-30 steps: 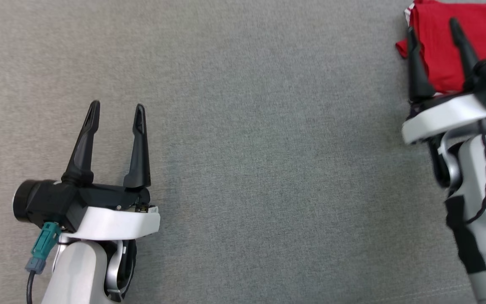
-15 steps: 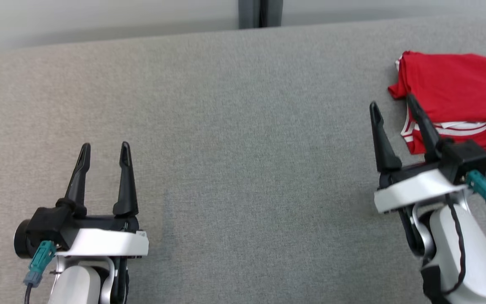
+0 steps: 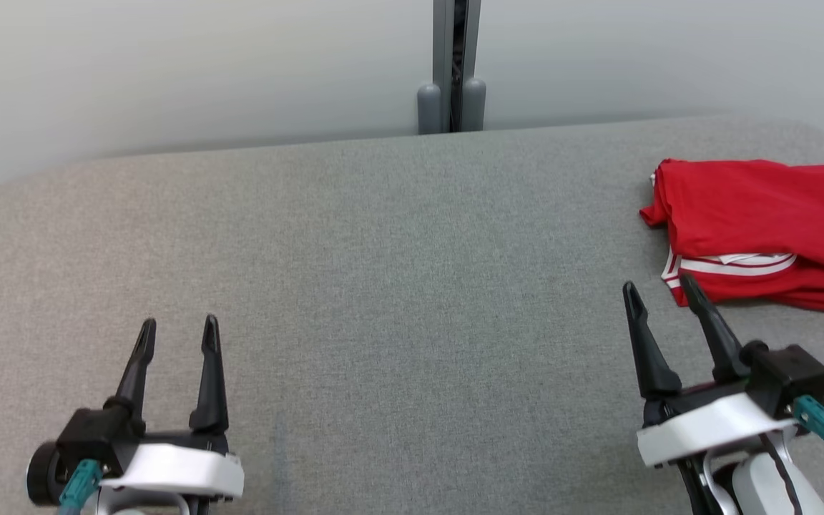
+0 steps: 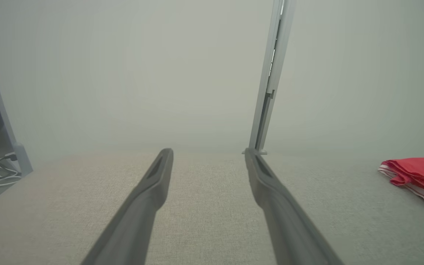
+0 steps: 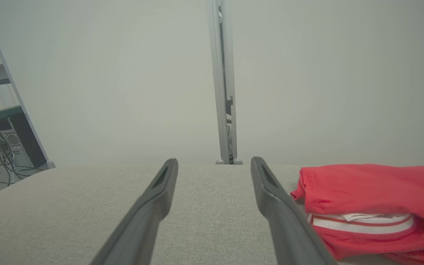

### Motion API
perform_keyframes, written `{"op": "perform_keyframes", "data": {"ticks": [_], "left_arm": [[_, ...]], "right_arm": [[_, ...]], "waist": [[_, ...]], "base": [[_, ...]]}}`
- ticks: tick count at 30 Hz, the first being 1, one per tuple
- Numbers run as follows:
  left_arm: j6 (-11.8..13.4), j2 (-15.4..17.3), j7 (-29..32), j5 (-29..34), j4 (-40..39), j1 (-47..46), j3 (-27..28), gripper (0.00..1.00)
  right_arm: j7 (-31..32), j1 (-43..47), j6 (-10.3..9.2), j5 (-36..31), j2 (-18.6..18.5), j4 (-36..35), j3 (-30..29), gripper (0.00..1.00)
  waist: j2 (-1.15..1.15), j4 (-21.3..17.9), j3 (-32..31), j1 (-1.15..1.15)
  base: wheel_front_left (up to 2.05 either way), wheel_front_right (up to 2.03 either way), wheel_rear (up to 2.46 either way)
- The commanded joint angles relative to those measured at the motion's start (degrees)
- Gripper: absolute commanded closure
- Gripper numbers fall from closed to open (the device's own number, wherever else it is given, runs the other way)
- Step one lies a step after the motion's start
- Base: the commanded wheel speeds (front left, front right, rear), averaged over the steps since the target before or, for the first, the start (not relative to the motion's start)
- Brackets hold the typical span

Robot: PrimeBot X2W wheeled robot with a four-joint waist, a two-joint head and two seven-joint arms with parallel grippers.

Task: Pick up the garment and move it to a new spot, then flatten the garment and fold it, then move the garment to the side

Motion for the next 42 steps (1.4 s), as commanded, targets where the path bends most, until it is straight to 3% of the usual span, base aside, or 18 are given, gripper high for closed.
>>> {"op": "perform_keyframes", "data": {"ticks": [1,12,20,33,34,42], "left_arm": [[-0.3,0.2,-0.2,0.5,0.3,0.9,0.4,0.0],[-2.5,0.1,-0.2,-0.7,1.8,4.5,0.9,0.0],[-1.7,0.0,-0.2,0.2,2.5,5.4,0.4,0.0],[-0.8,0.0,-0.2,-0.4,2.9,5.2,0.2,0.0],[-1.3,-0.3,0.2,-0.4,3.6,5.7,0.1,1.0],[-1.6,-0.8,1.5,-3.9,6.6,6.0,0.5,1.0]], "right_arm": [[0.0,1.0,0.02,0.8,-0.4,-0.5,0.0,0.0],[0.0,8.2,0.02,1.5,0.1,-3.4,-2.6,0.0],[0.0,11.5,0.02,0.4,1.0,-4.8,-4.5,0.0],[0.0,10.8,0.02,0.9,-0.2,-4.0,-2.2,0.0],[0.0,11.4,0.0,0.7,0.4,-3.5,-2.2,1.0],[1.0,12.4,0.0,4.3,1.0,-0.9,-2.6,1.0]], "waist": [[0.0,0.1,-0.9,0.0],[0.0,0.6,-3.5,0.0],[0.0,1.0,-4.4,0.0],[0.0,0.5,-4.6,0.0],[0.0,0.5,-4.6,0.0],[0.0,0.5,-4.6,0.0]], "base": [[0.0,0.0,0.0],[0.0,0.0,0.0],[0.0,0.0,0.0],[0.0,0.0,0.0],[0.0,0.0,0.0],[0.0,0.0,0.0]]}}
